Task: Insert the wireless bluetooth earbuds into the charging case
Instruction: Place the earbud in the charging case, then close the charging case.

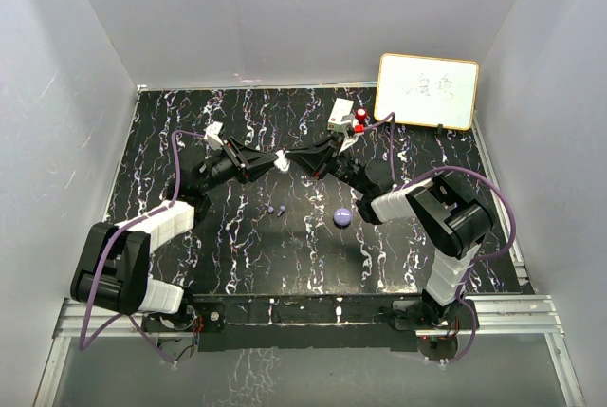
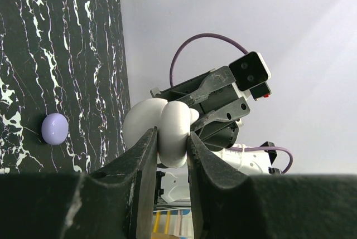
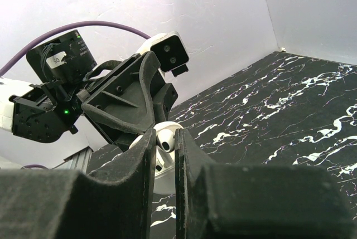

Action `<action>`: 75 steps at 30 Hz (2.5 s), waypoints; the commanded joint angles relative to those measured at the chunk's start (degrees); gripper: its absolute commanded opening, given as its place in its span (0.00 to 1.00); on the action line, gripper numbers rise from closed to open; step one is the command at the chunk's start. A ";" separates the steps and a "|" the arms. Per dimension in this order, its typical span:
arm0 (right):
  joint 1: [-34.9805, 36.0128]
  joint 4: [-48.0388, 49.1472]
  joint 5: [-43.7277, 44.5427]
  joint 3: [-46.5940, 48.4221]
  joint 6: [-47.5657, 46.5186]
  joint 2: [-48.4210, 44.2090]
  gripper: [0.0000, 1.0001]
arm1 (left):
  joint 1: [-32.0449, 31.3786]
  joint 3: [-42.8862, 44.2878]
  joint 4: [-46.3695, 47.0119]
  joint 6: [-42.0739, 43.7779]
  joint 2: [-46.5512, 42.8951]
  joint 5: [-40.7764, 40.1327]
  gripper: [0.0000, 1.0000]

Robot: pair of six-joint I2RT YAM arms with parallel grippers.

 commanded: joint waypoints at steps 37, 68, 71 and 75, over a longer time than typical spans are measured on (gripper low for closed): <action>-0.75 19.18 1.10 0.76 -0.11 -1.77 0.38 | -0.20 2.04 3.20 -0.92 -0.93 -0.73 0.00; -3.82 -43.42 15.70 4.03 -11.71 -22.95 0.57 | -0.19 -1.35 5.87 -0.90 2.70 -1.22 0.00; -3.79 -60.66 16.88 11.79 -10.84 -20.22 0.59 | -0.22 -1.52 6.04 -0.96 2.85 -1.42 0.00; -3.81 -67.69 18.40 13.19 -9.13 -17.52 0.62 | -0.20 -2.73 7.09 -1.97 2.18 -3.66 0.00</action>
